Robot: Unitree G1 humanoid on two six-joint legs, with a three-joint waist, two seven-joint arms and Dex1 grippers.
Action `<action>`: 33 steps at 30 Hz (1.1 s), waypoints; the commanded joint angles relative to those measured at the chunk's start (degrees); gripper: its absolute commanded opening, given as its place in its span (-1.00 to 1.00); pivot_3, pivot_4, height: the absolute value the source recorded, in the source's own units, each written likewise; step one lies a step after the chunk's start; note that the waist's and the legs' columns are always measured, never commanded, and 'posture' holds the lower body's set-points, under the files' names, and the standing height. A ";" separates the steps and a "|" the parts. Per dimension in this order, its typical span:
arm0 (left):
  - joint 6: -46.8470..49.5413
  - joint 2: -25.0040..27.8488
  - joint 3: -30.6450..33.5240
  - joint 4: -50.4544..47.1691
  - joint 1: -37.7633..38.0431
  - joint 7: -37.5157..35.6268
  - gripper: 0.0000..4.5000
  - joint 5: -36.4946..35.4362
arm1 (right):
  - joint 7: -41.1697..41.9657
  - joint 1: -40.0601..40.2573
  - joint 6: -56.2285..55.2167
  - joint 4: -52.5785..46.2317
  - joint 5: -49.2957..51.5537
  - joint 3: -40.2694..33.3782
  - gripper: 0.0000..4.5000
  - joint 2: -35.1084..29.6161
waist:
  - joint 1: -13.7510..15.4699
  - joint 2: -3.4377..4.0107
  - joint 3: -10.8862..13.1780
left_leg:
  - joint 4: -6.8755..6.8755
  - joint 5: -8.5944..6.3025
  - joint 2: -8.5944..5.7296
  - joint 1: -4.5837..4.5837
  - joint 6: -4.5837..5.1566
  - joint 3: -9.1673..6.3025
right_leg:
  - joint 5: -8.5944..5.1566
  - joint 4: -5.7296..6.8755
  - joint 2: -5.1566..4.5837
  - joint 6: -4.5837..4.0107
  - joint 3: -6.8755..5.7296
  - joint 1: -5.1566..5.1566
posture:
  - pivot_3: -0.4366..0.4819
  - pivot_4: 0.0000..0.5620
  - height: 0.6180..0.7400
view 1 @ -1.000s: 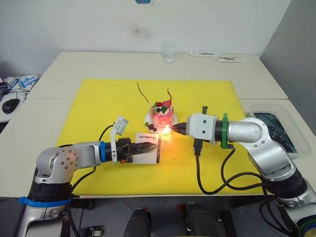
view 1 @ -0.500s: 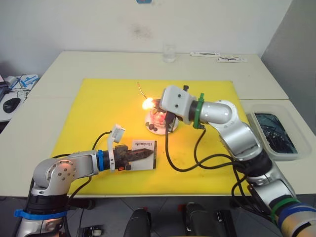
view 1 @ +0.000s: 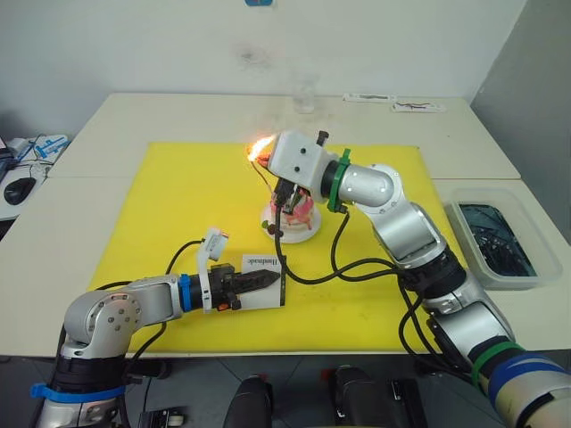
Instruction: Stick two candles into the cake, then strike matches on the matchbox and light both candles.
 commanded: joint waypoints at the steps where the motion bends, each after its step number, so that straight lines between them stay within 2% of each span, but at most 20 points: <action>1: -1.15 -0.22 0.97 -2.03 -0.12 -0.03 -1.00 -0.58 | -1.11 -2.23 -2.79 1.06 -0.71 -0.96 -0.99 1.00 | 0.00 0.00 0.00 | 0.00 0.00 0.00 0.00 0.00 0.01 | 0.00 0.00 0.00 0.00 0.00 0.00 | -0.05 -0.47 1.00; 23: -1.25 -0.68 1.06 -2.60 -0.12 0.39 -1.00 -0.94 | -2.02 -4.29 -8.53 10.11 -3.15 -1.53 -0.99 2.62 | 0.00 0.01 0.00 | -0.01 0.00 0.00 -0.01 0.00 0.00 | 0.00 -0.01 0.00 0.00 0.00 0.00 | -0.05 -0.47 1.00; 33: -1.11 -1.07 1.11 -2.77 -0.25 0.57 -1.00 -0.96 | -1.84 -4.55 -9.57 11.33 -2.83 -1.79 -0.99 2.60 | 0.00 0.01 0.00 | -0.02 0.00 0.00 -0.01 0.00 0.00 | 0.00 -0.01 0.00 0.00 0.00 0.00 | -0.05 -0.47 1.00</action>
